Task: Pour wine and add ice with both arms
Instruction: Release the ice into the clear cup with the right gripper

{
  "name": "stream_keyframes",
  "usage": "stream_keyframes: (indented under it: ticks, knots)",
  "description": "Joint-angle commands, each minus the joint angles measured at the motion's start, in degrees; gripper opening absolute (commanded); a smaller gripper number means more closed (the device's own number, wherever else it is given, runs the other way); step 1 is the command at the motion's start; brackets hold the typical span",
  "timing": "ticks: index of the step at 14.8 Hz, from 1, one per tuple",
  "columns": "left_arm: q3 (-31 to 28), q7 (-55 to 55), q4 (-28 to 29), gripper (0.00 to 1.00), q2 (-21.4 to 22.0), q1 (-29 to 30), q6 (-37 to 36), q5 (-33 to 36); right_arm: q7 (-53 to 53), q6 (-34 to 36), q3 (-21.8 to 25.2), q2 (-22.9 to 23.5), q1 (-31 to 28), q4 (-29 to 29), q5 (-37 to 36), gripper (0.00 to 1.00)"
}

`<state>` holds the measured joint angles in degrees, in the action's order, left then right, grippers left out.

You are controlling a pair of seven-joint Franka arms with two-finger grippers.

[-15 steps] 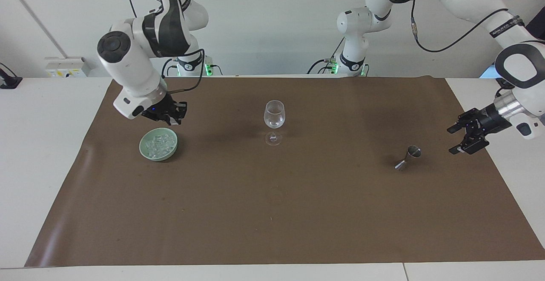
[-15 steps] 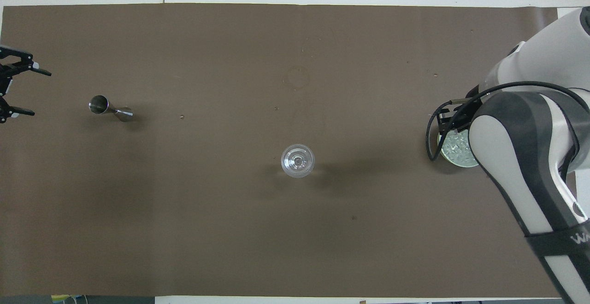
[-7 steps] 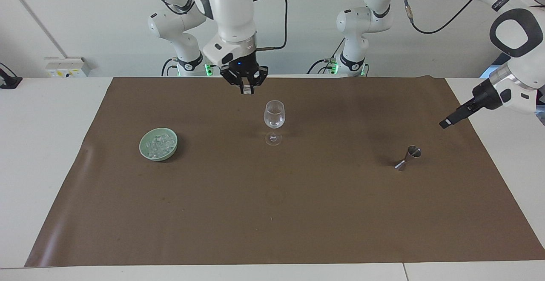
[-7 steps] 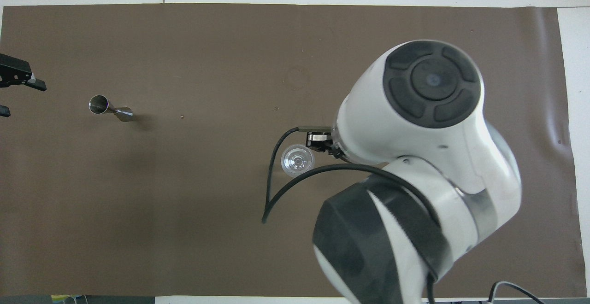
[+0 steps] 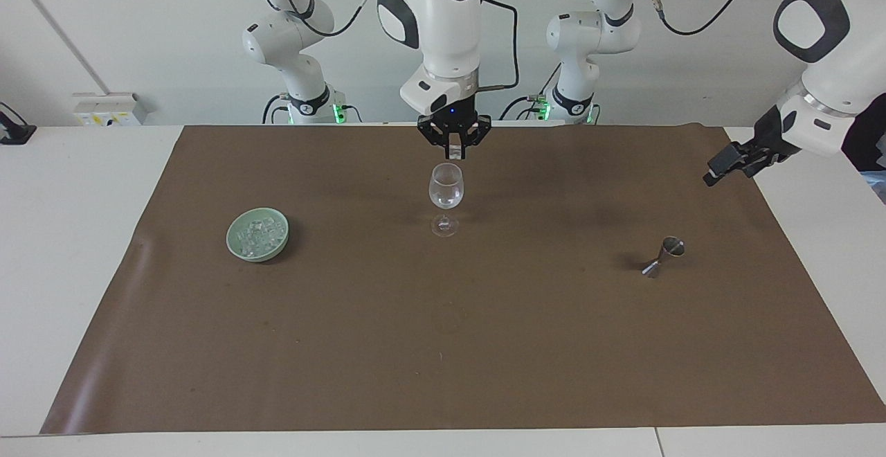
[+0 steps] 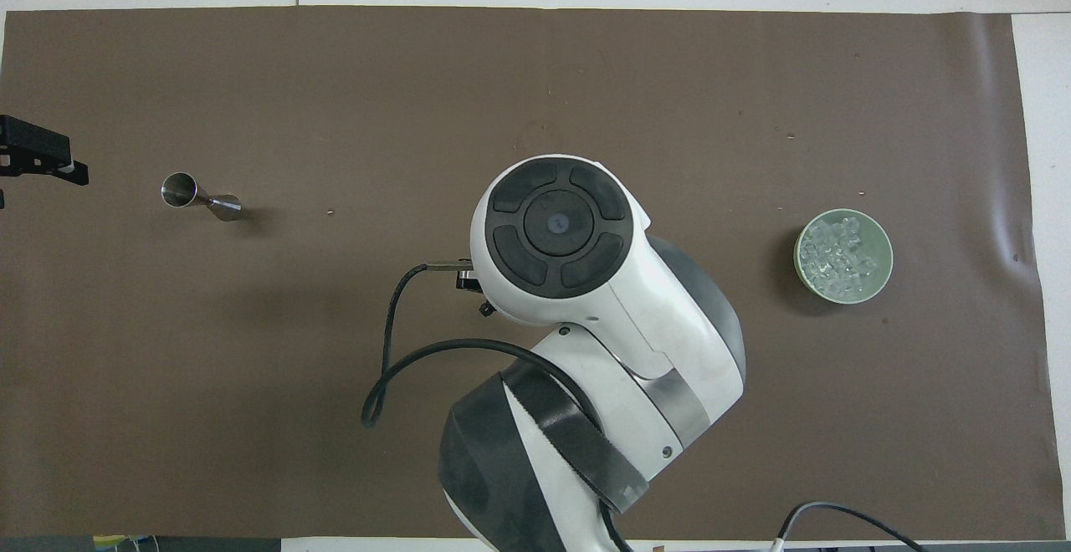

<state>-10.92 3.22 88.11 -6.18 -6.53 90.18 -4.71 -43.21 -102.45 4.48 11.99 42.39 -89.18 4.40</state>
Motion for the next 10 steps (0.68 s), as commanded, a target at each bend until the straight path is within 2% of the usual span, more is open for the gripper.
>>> stream_keyframes:
  ticks: [1,2,4,8,10]
  knots:
    - [1.76,-1.29,7.59,1.0,5.82,-0.6,3.69,2.6,0.5,-6.07,0.09,-2.75,-0.38,-6.5,0.44,0.0]
    - [4.56,-1.29,8.22,1.0,6.35,1.32,3.77,2.6,0.67,-8.36,0.09,-3.89,-0.38,-9.57,0.44,0.0]
    - [9.58,-1.29,10.06,1.0,7.67,5.46,5.17,2.6,0.67,-9.53,0.09,-4.43,-0.38,-11.27,0.44,0.0]
    - [10.83,-1.81,14.72,1.0,11.1,6.69,6.58,2.6,1.28,-9.44,0.09,-4.96,-0.38,-12.24,0.26,0.0]
    - [11.01,-2.87,14.73,1.0,11.11,6.88,6.33,2.6,1.29,-9.26,0.18,-4.96,-0.38,-12.15,0.26,0.13]
